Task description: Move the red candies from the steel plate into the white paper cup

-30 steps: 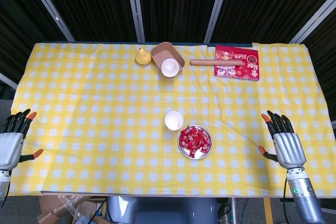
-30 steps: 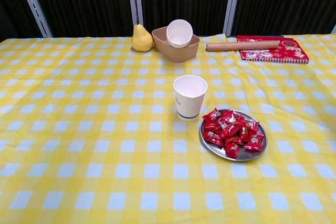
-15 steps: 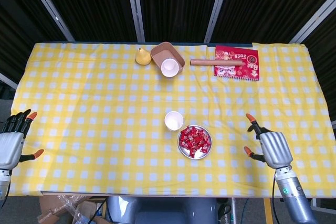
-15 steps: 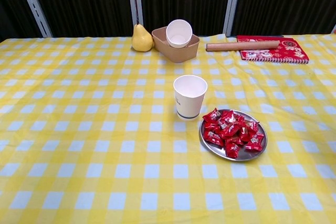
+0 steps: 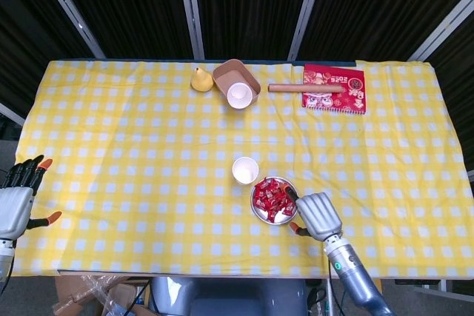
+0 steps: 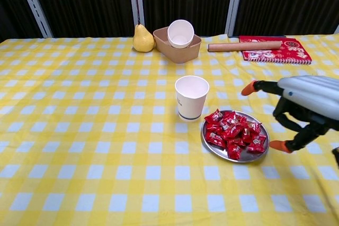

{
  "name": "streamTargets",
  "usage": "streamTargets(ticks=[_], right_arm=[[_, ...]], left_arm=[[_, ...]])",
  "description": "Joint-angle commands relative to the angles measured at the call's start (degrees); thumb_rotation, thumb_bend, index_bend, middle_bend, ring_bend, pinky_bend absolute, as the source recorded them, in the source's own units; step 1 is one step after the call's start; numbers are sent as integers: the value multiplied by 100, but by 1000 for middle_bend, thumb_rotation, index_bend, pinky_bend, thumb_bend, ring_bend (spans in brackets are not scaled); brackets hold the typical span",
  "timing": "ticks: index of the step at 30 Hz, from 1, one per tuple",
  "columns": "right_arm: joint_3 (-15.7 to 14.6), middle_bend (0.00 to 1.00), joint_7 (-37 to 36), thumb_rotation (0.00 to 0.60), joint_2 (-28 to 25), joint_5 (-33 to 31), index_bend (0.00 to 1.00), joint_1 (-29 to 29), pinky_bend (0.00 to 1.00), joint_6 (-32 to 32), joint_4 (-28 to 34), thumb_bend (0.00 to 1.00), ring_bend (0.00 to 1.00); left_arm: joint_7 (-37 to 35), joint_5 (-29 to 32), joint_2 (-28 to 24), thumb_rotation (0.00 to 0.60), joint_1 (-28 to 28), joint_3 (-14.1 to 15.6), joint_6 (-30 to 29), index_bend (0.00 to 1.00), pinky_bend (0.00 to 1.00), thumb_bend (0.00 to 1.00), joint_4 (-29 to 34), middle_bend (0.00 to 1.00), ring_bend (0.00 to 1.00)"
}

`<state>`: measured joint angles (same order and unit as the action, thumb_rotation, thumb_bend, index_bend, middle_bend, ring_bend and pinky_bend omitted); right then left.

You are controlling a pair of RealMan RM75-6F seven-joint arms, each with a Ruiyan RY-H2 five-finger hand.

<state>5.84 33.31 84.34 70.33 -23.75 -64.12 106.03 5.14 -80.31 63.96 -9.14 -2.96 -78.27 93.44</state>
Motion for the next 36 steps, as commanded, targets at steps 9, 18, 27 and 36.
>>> streamTargets(ticks=[9, 18, 27, 36], right_arm=[[217, 855, 234, 600, 732, -469, 284, -398, 947, 39, -681, 309, 921], [294, 855, 80, 600, 927, -599, 364, -541, 946, 55, -1026, 309, 921], [324, 855, -76, 600, 1083, -707, 403, -638, 947, 101, -1311, 309, 921], [336, 855, -166, 600, 1232, -795, 475, -744, 947, 148, -1556, 337, 921]], left_arm=[[-8, 32, -20, 600, -15, 4, 51, 0, 0, 0, 22, 0, 0], [-19, 56, -28, 600, -16, 1, 63, 0, 0, 0, 39, 0, 0], [-3, 85, -28, 600, -20, -5, 76, 0, 0, 0, 57, 0, 0], [-4, 131, -29, 600, -24, -18, 93, 0, 0, 0, 75, 0, 0]])
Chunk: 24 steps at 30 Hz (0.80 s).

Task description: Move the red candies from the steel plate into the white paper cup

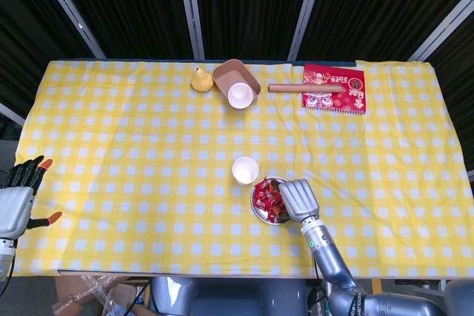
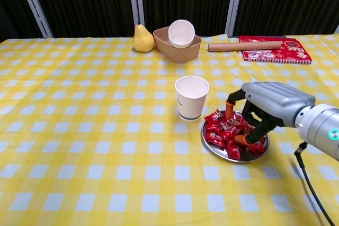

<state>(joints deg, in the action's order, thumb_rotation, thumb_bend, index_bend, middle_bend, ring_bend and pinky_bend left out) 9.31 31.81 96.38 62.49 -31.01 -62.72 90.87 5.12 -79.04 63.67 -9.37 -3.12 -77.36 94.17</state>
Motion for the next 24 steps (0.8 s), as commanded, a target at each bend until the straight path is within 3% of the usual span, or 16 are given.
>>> streamTargets(ticks=[1, 8, 15, 24], right_arm=[[-13, 855, -27, 600, 42, -24, 491, -25, 947, 14, -61, 348, 921], [-37, 855, -84, 600, 107, -74, 582, -58, 947, 19, -159, 444, 921], [-76, 855, -164, 600, 124, -26, 603, -58, 946, -30, -130, 474, 921], [-17, 855, -116, 600, -160, 261, 613, -103, 947, -229, 482, 479, 920]], left_arm=[[-5, 11, 0, 600, -1, -3, 6, 0, 0, 0, 3, 0, 0], [-25, 22, -6, 600, -4, -6, 15, 0, 0, 0, 8, 0, 0], [-36, 17, -11, 600, -3, -3, 15, 0, 0, 0, 10, 0, 0], [-50, 19, -16, 600, -7, -1, 24, 0, 0, 0, 15, 0, 0]])
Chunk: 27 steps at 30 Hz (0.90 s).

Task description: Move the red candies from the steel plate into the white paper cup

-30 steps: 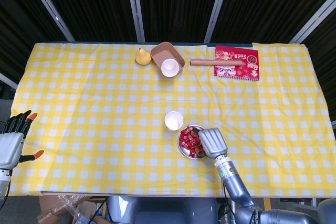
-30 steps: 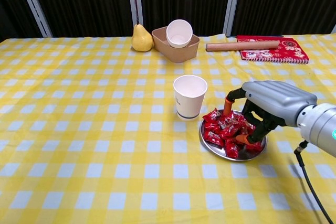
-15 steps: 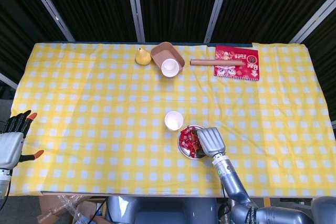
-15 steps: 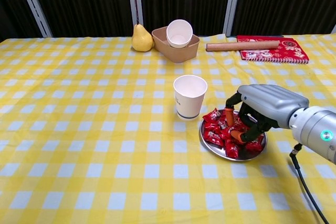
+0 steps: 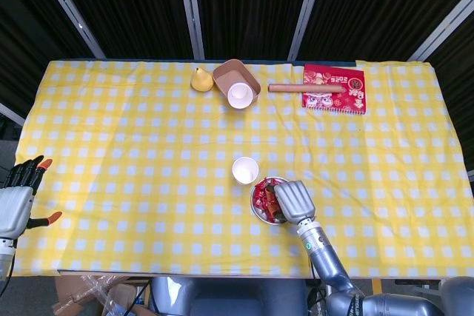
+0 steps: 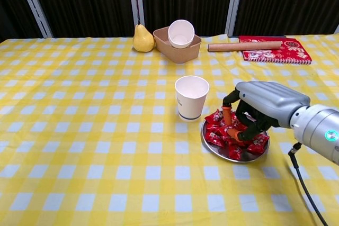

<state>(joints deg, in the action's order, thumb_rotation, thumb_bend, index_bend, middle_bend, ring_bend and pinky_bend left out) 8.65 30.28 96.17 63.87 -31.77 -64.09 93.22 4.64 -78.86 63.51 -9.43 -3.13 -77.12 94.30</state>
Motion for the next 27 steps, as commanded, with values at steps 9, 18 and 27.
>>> streamTargets(ticks=[9, 18, 27], right_arm=[[786, 855, 226, 600, -352, -228, 613, -441, 947, -80, 864, 479, 921], [1169, 855, 534, 600, 112, -930, 614, -1083, 947, 142, 330, 479, 921], [946, 855, 672, 600, 527, -1139, 612, -1379, 946, 179, -162, 480, 921]], left_arm=[[22, -3, -1, 600, -11, 1, 10, 0, 0, 0, 7, 0, 0], [-66, 34, 16, 600, -39, -36, 47, 0, 0, 0, -43, 0, 0], [-347, -51, 68, 600, -167, -137, 104, 0, 0, 0, -277, 0, 0]])
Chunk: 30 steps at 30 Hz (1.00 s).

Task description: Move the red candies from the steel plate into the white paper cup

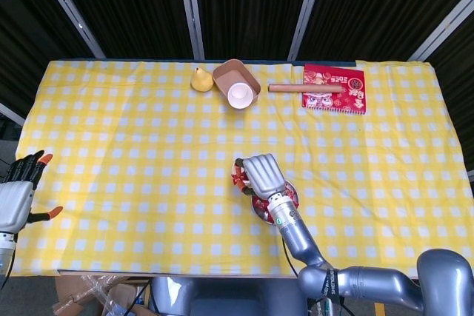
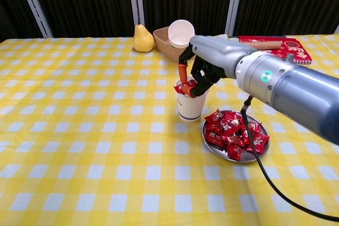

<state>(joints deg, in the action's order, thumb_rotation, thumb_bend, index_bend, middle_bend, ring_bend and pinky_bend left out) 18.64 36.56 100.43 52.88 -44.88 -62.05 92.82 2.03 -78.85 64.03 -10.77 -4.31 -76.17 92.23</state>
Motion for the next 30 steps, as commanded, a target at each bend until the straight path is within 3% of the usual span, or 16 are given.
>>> streamTargets(ticks=[1, 5, 10, 13, 19, 26, 30], right_arm=[[-61, 855, 55, 600, 125, -50, 604, -83, 947, -44, -157, 480, 921], [-58, 855, 60, 600, 182, -51, 518, -129, 946, -148, -231, 480, 921], [-35, 855, 63, 600, 183, -51, 507, -163, 946, -268, -219, 479, 921], [-50, 855, 102, 600, 166, -66, 452, -175, 947, -302, -194, 479, 921], [-135, 855, 234, 600, -50, 36, 366, -105, 947, -548, 273, 479, 921], [-506, 855, 513, 600, -457, 177, 291, 136, 946, -861, 1058, 449, 921], [-990, 855, 808, 600, -728, 144, 259, 415, 946, -1114, 1438, 401, 921]], left_arm=[[-121, -83, 19, 600, -36, -14, 1, 0, 0, 0, -91, 0, 0], [-226, -186, 40, 600, -55, 1, -24, 0, 0, 0, -193, 0, 0], [-285, -238, 42, 600, -72, 15, -23, 0, 0, 0, -235, 0, 0], [-284, -251, 45, 600, -73, 20, -32, 0, 0, 0, -243, 0, 0], [-301, -256, 41, 600, -70, 28, -48, 0, 0, 0, -248, 0, 0], [-285, -264, 56, 600, -70, 27, -76, 0, 0, 0, -255, 0, 0], [-241, -272, 74, 600, -59, 28, -120, 0, 0, 0, -247, 0, 0]])
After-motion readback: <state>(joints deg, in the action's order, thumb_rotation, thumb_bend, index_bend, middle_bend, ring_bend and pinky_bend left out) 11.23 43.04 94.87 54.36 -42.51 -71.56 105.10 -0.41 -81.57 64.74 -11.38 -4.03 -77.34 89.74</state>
